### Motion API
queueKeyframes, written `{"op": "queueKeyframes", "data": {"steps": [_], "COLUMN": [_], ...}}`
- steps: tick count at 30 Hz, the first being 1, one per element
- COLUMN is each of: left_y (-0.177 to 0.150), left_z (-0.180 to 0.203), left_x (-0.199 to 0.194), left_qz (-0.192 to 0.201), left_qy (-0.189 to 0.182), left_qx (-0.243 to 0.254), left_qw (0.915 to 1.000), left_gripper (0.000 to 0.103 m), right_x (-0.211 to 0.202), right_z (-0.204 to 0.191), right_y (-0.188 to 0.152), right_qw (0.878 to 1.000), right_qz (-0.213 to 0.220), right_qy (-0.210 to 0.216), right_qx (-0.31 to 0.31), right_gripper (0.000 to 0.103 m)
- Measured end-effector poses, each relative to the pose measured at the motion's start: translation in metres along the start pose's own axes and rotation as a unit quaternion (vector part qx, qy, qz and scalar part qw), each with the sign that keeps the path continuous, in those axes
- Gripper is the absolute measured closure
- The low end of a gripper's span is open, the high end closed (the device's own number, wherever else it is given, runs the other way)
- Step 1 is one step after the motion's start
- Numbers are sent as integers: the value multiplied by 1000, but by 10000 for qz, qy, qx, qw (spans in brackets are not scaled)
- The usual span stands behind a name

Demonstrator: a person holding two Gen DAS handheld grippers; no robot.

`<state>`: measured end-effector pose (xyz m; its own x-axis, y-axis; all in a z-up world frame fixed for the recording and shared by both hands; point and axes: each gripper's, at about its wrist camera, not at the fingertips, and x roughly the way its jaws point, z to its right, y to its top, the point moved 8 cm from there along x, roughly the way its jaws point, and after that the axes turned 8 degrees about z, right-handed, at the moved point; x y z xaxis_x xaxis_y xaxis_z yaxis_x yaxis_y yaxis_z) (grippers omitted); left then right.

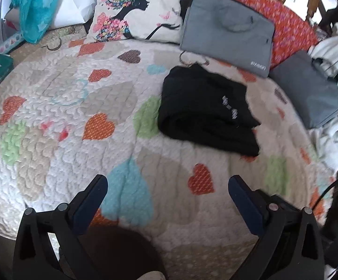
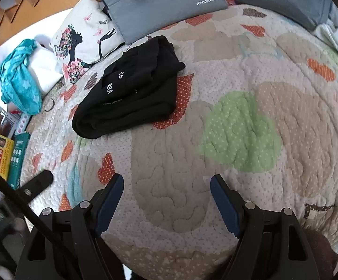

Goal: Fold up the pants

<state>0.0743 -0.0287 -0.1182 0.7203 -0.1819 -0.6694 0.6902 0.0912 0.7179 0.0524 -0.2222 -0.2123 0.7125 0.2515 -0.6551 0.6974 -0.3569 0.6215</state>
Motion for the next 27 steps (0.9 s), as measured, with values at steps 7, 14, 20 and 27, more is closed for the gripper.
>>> {"op": "queueKeyframes", "data": {"steps": [7, 14, 20, 27], "left_y": [10, 12, 8, 4], "left_z": [6, 4, 6, 7], "left_x": [-7, -9, -9, -12], "left_qz": [215, 234, 173, 96], "left_qy": [-24, 184, 278, 320], "left_qx": [78, 161, 268, 319], "left_qw": [9997, 9994, 9991, 9989], "left_gripper": [0, 0, 0, 0], "right_x": [4, 5, 3, 1], "right_z": [-5, -8, -12, -15], "right_y": [-2, -3, -4, -4], "right_qw": [9996, 9991, 9976, 9967], "right_qz": [34, 68, 173, 246], "right_qy": [-146, -189, -290, -304], "right_qx": [-236, -376, -597, -710], "right_gripper": [21, 21, 21, 21]}}
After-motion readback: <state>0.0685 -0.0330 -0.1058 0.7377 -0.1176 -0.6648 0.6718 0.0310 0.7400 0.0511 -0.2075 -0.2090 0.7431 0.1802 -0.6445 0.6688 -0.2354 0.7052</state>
